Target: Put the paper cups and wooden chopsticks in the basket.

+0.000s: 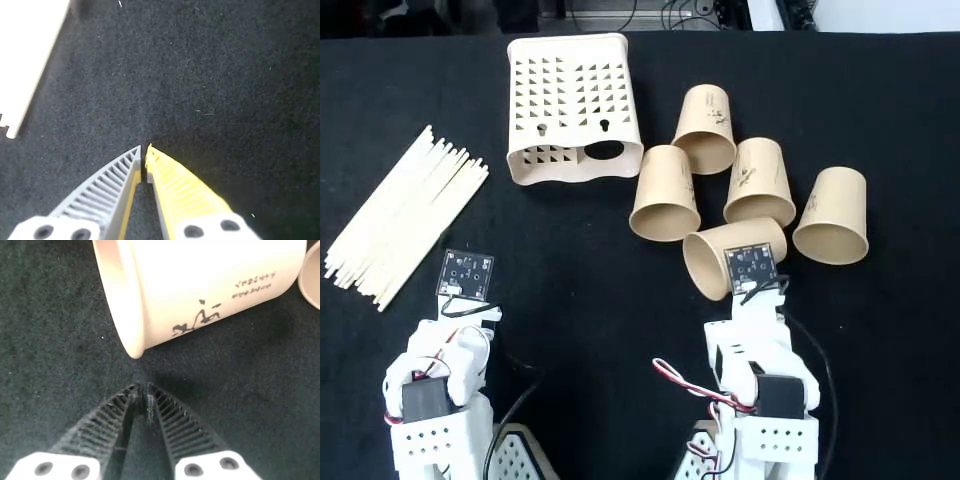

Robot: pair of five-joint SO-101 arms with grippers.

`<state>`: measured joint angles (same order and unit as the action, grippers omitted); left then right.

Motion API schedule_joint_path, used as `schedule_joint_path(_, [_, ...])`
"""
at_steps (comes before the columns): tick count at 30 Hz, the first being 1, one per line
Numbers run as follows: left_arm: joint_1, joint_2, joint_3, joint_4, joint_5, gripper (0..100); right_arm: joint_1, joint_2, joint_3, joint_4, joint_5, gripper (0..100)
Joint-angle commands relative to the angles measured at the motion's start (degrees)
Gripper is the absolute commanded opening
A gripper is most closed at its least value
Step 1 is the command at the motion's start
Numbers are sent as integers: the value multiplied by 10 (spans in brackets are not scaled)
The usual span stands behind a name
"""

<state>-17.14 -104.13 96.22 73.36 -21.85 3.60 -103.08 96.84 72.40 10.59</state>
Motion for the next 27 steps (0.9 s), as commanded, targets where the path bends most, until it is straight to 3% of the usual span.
schedule_joint_path(1, [6,-2,11,2,-2,34,-4,-14,-1,2,2,15])
schedule_joint_path(14, [3,-4,-1,-7,-3,36,-4,-14,-1,2,2,15])
schedule_joint_path(21, [13,-4,-65,-130,3,37,-4,-14,-1,2,2,15])
schedule_joint_path(24, [13,-3,-86,-187,57,42,-4,-14,-1,2,2,15])
schedule_joint_path(27, [22,-2,-97,-248,140,116,-4,-14,-1,2,2,15])
